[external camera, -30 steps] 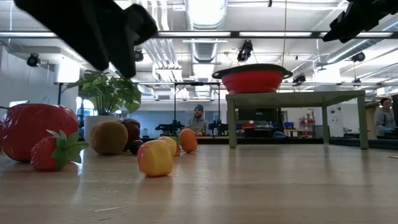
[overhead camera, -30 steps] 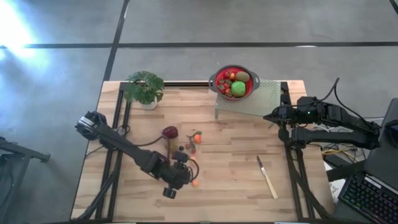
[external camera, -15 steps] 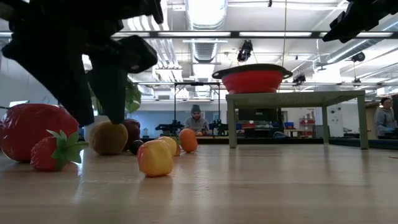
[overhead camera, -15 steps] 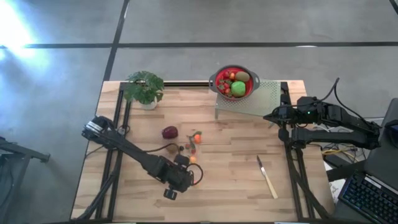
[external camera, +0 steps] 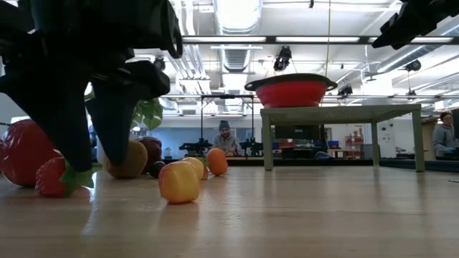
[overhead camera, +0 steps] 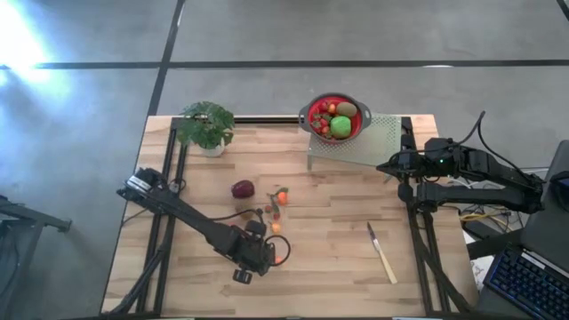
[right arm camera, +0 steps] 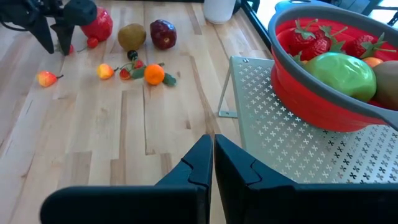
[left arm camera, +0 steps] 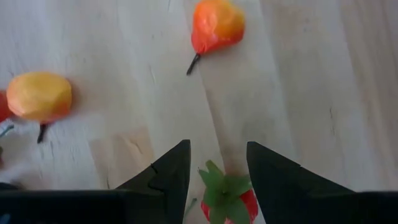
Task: Pick & Place Fruit
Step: Put the strawberry into the strainer bowl on the shelf
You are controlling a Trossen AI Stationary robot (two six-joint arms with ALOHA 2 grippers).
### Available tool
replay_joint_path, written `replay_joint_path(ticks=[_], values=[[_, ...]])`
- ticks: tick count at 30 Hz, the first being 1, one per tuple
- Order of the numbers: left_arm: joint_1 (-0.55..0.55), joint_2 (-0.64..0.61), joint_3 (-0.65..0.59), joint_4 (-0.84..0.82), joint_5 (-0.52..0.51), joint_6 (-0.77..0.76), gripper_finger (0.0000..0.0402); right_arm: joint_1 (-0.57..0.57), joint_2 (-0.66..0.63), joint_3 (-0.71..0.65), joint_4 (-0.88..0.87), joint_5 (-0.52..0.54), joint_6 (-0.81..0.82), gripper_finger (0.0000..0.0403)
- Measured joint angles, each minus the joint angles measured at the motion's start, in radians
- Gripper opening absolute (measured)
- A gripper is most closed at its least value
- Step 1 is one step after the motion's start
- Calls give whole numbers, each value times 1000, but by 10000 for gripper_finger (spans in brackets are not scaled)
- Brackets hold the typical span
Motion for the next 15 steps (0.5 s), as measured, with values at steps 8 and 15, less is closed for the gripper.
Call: replay_joint_path(ticks=[8, 15], values=[[1, 0, 0, -7, 3, -4, 163, 0, 0, 0, 0, 0, 0, 13], [0, 0, 0, -16, 18, -5, 160, 0, 0, 0, 0, 0, 0, 13]])
